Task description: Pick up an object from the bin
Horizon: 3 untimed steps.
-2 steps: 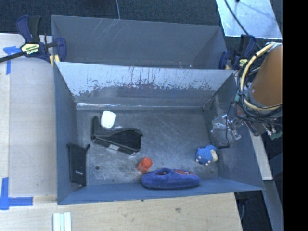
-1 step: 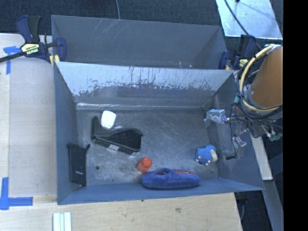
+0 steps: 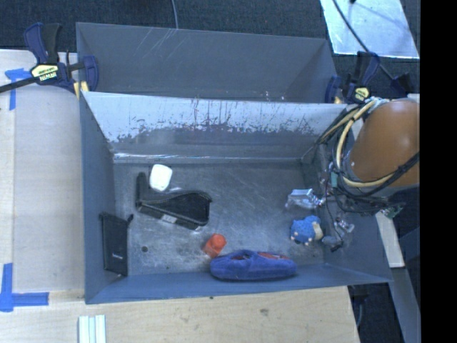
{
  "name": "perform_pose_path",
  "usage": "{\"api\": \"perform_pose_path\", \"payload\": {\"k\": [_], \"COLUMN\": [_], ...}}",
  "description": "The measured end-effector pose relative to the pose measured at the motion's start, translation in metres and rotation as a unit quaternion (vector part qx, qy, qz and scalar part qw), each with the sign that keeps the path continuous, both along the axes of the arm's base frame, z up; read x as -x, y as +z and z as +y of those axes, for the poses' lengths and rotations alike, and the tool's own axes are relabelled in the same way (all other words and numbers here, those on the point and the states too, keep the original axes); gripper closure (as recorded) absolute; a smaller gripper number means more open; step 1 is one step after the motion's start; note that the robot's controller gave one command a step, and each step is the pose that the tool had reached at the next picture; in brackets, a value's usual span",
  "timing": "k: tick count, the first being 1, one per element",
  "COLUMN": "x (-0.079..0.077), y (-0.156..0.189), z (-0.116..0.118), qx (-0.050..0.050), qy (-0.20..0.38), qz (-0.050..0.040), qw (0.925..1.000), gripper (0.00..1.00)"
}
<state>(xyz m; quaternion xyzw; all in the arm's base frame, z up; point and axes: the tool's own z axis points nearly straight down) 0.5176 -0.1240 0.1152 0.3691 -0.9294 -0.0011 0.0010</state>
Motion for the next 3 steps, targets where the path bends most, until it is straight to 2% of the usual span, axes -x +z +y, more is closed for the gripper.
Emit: {"api": "perform_pose_path", "payload": {"k": [1, 2, 3], "x": [-0.041, -0.042, -0.022], "y": [-0.045, -0.042, 0.098], "z": [-0.009, -0.011, -0.004], "qx": [-0.002, 0.001, 0.002], "qy": [-0.003, -0.002, -0.017], "qz": [-0.0011, -0.0062, -0.0067], "qw": [1.0000, 1.0000, 0.9998], "gripper": [0.00, 1.00, 1.00]}}
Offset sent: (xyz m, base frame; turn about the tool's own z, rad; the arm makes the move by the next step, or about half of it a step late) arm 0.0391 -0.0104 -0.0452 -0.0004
